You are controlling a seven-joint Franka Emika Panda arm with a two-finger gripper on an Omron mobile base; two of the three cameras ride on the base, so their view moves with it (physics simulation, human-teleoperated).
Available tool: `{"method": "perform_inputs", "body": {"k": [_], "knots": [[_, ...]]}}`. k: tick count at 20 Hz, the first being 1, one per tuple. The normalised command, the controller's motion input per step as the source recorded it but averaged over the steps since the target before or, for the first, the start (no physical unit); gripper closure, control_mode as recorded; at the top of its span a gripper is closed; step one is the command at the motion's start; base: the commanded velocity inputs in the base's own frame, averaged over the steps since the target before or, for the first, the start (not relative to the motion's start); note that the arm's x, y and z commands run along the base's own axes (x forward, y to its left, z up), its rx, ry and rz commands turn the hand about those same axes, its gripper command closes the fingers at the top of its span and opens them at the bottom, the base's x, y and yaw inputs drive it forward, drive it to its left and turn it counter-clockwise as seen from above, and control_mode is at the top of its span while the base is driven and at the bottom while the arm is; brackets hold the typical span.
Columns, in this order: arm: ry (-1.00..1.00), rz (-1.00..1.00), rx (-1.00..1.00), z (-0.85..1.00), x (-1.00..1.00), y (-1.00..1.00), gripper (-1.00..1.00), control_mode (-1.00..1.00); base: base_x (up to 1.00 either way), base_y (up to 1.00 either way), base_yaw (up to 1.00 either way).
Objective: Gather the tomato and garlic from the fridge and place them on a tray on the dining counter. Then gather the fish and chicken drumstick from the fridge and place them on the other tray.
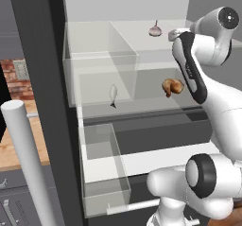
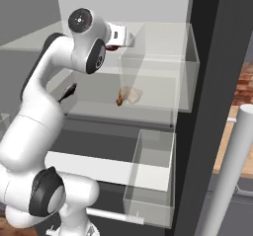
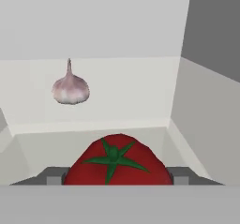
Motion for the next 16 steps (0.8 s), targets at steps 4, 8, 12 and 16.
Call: {"method": "perform_inputs", "body": {"k": [4, 8, 12, 16], "knots": [[-0.05, -0.01, -0.06, 0.21, -0.72, 0.43, 1.0, -1.0, 0.0, 0.0, 0.0], [0.0, 0.0, -0.05, 0.36, -0.7, 0.34, 1.0, -1.0, 0.0, 0.0, 0.0], [0.0, 0.0, 0.0, 0.21, -0.97, 0.02, 1.0, -1.0, 0.0, 0.0, 0.0], [0.06, 0.0, 0.0, 0.0, -0.9, 0.0, 1.0, -1.0, 0.0, 0.0, 0.0]]}}
